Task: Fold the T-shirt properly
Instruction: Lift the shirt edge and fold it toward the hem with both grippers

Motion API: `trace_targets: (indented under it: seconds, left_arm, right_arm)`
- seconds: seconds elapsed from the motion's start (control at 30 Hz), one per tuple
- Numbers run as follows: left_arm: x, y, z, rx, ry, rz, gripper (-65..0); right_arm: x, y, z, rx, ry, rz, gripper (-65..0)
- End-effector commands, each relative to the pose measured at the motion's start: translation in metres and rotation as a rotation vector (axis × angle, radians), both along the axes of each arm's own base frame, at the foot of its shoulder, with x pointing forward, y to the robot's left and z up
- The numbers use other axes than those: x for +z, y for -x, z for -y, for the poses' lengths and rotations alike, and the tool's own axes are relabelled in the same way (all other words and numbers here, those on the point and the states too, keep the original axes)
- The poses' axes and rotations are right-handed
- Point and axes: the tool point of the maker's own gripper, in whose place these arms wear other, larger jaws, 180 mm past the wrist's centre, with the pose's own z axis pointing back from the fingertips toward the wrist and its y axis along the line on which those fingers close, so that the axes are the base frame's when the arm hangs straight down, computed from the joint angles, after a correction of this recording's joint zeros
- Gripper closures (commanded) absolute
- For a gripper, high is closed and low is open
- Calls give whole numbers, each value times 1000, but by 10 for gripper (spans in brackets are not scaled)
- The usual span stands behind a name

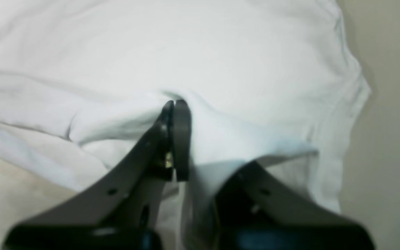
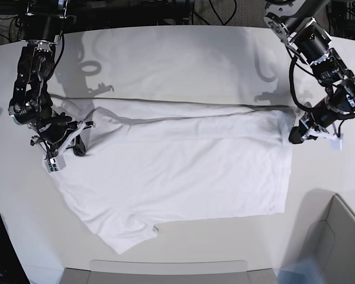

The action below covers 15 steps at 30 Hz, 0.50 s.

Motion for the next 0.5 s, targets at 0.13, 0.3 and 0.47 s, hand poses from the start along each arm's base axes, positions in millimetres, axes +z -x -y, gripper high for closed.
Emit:
trace_targets:
  seconds: [0.13,0.3,0.47]
  left_arm:
    - [14,-22,-12,44,-7,61,0]
    - [19,-30,-16,65,-16,89,0]
    - [21,-34,-15,68,-5,95,0]
  right_arm:
    - [4,-22,-5,13,-40,61,0]
    - [8,-38,1,-7,-54,68,0]
    - [19,-56,5,-20,-63,90,0]
